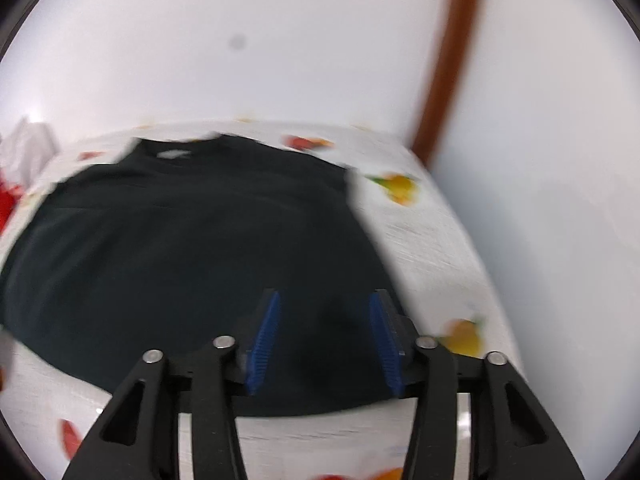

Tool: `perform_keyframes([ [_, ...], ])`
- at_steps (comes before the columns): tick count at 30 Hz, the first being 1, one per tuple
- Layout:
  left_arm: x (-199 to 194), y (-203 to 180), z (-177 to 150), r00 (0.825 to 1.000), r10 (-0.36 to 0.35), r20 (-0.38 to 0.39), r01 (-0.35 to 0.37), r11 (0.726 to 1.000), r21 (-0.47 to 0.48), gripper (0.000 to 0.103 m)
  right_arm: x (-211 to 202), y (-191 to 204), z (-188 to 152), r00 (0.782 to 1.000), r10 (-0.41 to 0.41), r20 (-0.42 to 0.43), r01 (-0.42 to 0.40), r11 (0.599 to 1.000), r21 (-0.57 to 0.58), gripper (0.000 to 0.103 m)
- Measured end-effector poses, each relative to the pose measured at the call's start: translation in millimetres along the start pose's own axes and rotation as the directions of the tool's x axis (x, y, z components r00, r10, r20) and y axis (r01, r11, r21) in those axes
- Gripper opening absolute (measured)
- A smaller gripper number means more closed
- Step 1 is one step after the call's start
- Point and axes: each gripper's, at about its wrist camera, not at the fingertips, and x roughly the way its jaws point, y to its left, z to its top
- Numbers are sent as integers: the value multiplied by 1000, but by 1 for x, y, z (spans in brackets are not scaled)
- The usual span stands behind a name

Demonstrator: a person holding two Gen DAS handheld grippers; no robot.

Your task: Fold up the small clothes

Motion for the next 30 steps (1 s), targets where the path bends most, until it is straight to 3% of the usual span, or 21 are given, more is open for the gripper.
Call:
perform_keyframes([
  [4, -12, 13, -16, 992, 124, 11, -123, 992, -22, 52, -3, 85, 0, 989, 149, 12, -148, 987, -59, 57],
  [8, -20, 27, -29, 985, 173, 6, -172, 984, -43, 56, 1, 164, -7, 964, 267, 2, -265, 957, -117, 57],
  [13, -32, 37, -44, 977, 212, 26, -210, 977, -39, 62, 3, 238, -28, 946, 317, -69, -325, 927, -187, 57],
  [16, -37, 41, -49, 974, 225, 36, -224, 974, -41, 65, -19, 274, -54, 933, 349, -86, -359, 886, -293, 57],
  [24, -36, 52, -51, 975, 216, 45, -213, 974, -77, 65, -49, 351, -90, 955, 293, -50, -270, 785, -558, 59],
  [30, -35, 56, -45, 974, 224, 46, -220, 973, -71, 66, -42, 389, -80, 967, 255, -7, -203, 752, -627, 60],
])
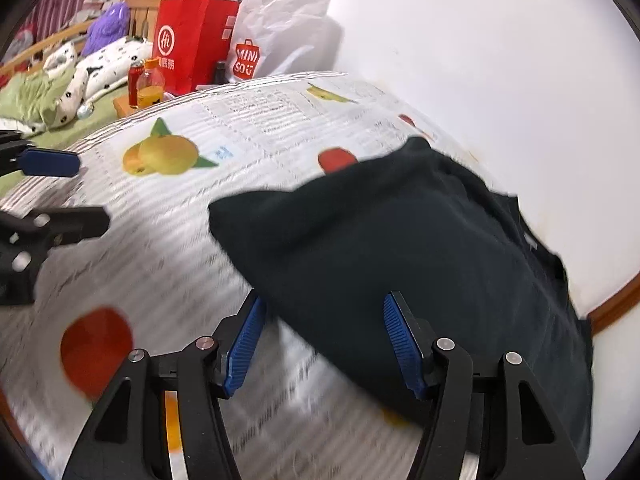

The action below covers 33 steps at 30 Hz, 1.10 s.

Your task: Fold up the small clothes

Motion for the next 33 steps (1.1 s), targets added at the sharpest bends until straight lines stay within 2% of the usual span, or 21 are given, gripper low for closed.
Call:
perform_keyframes([
  [4, 1, 5, 1, 1000, -24, -5, 24, 999, -21, 66, 17, 5, 20, 999, -52, 7, 52, 998, -29, 60],
  [6, 2, 5, 0, 999, -32, -7, 32, 999, -26, 66, 23, 1, 27, 999, -40, 3, 40, 999, -3, 54],
  [8, 3, 5, 0, 999, -33, -8, 33, 999, -22, 66, 29, -3, 32, 1000, -19, -3, 19, 1000, 23, 31],
  [10, 4, 3, 0, 999, -33, -10, 33, 999, -20, 66, 32, -5, 35, 1000, -29, -10, 29, 999, 18, 19],
  [11, 5, 1, 0, 999, -32, -12, 32, 999, -19, 66, 33, -7, 37, 1000, -21, -11, 22, 999, 26, 16],
  [14, 4, -5, 4, 999, -35, -14, 35, 999, -14, 66, 28, -30, 45, 998, 69, 8, -69, 989, 129, 14],
  [16, 4, -11, 7, 999, -39, -14, 39, 999, -8, 66, 12, -57, 48, 989, 124, 79, -138, 968, 210, 14],
  [18, 3, -20, 10, 999, -45, -16, 45, 999, 8, 66, -8, -83, 47, 979, 129, 157, -167, 950, 265, 13],
  [19, 2, -25, 12, 999, -47, -14, 47, 999, 18, 66, -25, -109, 43, 970, 110, 218, -177, 932, 317, 13],
  [22, -2, -43, 16, 998, -63, 1, 63, 997, 52, 66, -54, -172, 19, 946, 55, 318, -205, 864, 461, 13],
  [25, -6, -66, 21, 993, -113, 19, 111, 990, 85, 66, -74, -242, -30, 925, -14, 379, -243, 743, 624, 13],
  [27, -7, -85, 24, 988, -154, 29, 149, 982, 114, 66, -78, -276, -71, 927, -70, 369, -232, 666, 709, 13],
  [29, -8, -107, 25, 980, -194, 32, 188, 971, 151, 66, -75, -301, -118, 939, -102, 328, -209, 589, 781, 14],
  [33, -3, -160, 24, 964, -266, 9, 257, 939, 228, 66, -66, -315, -187, 967, -105, 233, -152, 498, 854, 16],
])
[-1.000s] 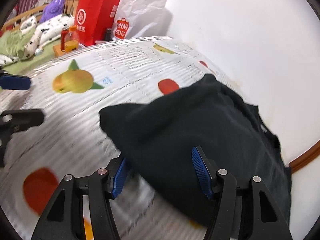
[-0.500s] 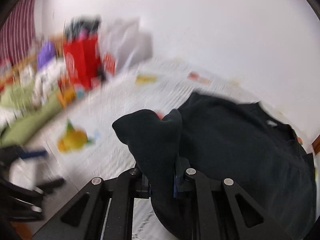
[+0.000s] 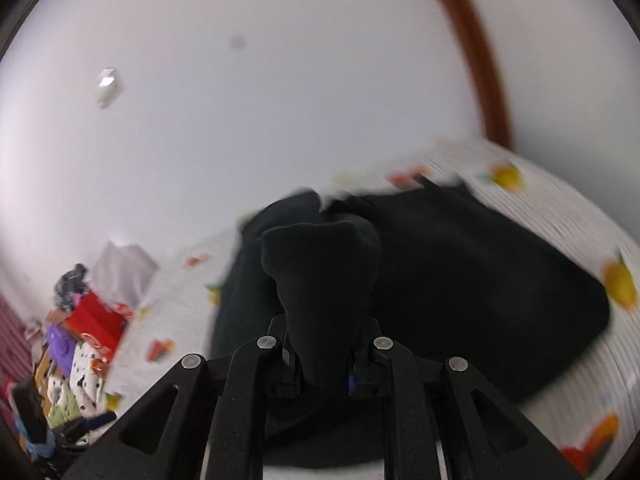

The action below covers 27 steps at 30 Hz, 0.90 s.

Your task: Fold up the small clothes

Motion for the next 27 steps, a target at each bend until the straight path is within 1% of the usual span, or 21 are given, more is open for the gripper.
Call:
perform_keyframes([
  [1, 6, -15, 2, 1000, -22, -9, 22, 999, 24, 66, 2, -18, -8, 999, -17, -40, 18, 999, 28, 17],
  [3, 15, -35, 5, 999, -46, -26, 47, 997, 58, 67, -2, -38, -19, 997, -1, -73, 6, 998, 63, 23],
  [4, 19, -46, 6, 998, -58, -32, 60, 995, 77, 67, -5, -44, -23, 997, 1, -82, 5, 998, 70, 27],
  [6, 24, -67, 9, 996, -77, -43, 82, 990, 114, 67, -9, -43, -26, 997, -28, -78, 32, 998, 49, 31],
  [7, 27, -75, 10, 995, -86, -48, 91, 987, 130, 67, -14, -43, -26, 997, -21, -71, 23, 999, 25, 34],
  [8, 31, -84, 11, 994, -93, -55, 100, 985, 144, 67, -16, -41, -23, 998, -11, -66, 11, 1000, 12, 45],
  [10, 39, -98, 12, 992, -102, -74, 114, 980, 166, 67, -16, -40, -18, 998, 14, -59, -14, 1000, -5, 58],
  [11, 44, -105, 13, 991, -106, -87, 120, 977, 177, 67, -14, -41, -17, 998, 23, -61, -23, 1000, -7, 59],
  [15, 64, -127, 17, 986, -112, -125, 137, 968, 212, 67, 6, -43, -13, 995, 26, -94, -26, 1000, 2, 59],
  [16, 69, -132, 18, 986, -107, -127, 133, 967, 219, 67, 15, -46, -13, 994, 13, -107, -15, 1000, -11, 55],
  [17, 73, -136, 20, 987, -100, -123, 126, 966, 224, 67, 21, -46, -13, 993, -3, -116, 0, 1000, -24, 37],
  [18, 77, -139, 22, 988, -93, -120, 118, 967, 225, 67, 27, -45, -13, 992, -15, -123, 11, 999, -39, 29],
  [19, 80, -141, 24, 990, -77, -119, 103, 969, 224, 67, 37, -43, -13, 990, -18, -143, 11, 999, -52, 24],
  [20, 83, -141, 24, 991, -62, -123, 88, 971, 223, 67, 41, -43, -14, 988, -17, -151, 9, 999, -51, 21],
  [22, 83, -140, 25, 989, -94, -113, 116, 971, 210, 54, 49, -42, -16, 989, -18, -146, 10, 998, -57, 19],
  [23, 83, -138, 25, 984, -128, -122, 151, 969, 195, 40, 50, -40, -16, 989, -22, -145, 12, 997, -70, 18],
  [24, 83, -134, 26, 982, -136, -128, 158, 971, 181, 36, 50, -37, -16, 989, -20, -145, 8, 996, -86, 17],
  [27, 81, -123, 28, 985, -124, -119, 141, 978, 152, 23, 56, -29, -17, 988, -17, -154, 1, 995, -105, 16],
])
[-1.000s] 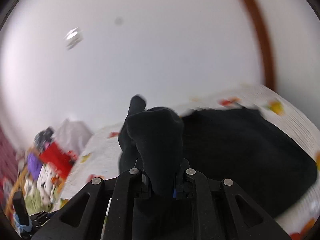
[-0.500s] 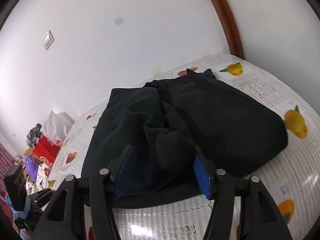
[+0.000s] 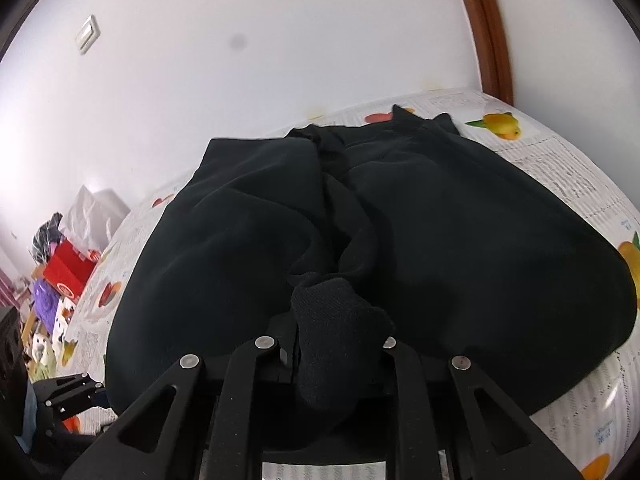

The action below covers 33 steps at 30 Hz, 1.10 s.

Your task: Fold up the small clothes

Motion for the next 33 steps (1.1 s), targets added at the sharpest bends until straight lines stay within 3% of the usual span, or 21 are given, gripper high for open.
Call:
perform_keyframes([
  [5, -12, 29, -7, 999, 35, 17, -34, 998, -52, 16, 12, 21, 1, 999, 23, -24, -23, 1000, -14, 16],
  [16, -48, 95, -43, 997, 77, 9, -75, 986, -152, 17, 32, 96, -12, 989, 124, -74, -131, 986, -106, 16],
  [21, -52, 97, -53, 998, 56, 8, -55, 987, -151, 22, -6, 65, -13, 989, 140, 57, -141, 990, 11, 17],
  [24, -55, 92, -57, 998, 60, 16, -57, 989, -140, 25, -5, 60, -20, 993, 121, 18, -121, 993, 2, 18],
  [26, -62, 91, -63, 998, 53, 27, -49, 990, -130, 26, -8, 56, -24, 995, 102, 8, -102, 995, -7, 25],
  [27, -63, 90, -64, 999, 44, 30, -40, 992, -122, 35, -10, 55, -24, 994, 110, 14, -110, 994, -3, 27],
  [28, -63, 87, -62, 999, 40, 32, -36, 992, -118, 44, -12, 54, -22, 993, 119, 24, -119, 993, 4, 36],
  [29, -62, 85, -60, 998, 40, 42, -35, 993, -115, 63, -13, 54, -20, 992, 123, 32, -123, 992, 9, 46],
  [33, -57, 78, -40, 996, 53, 73, -45, 994, -100, 65, -4, 61, -9, 990, 137, 31, -138, 990, 25, 52],
])
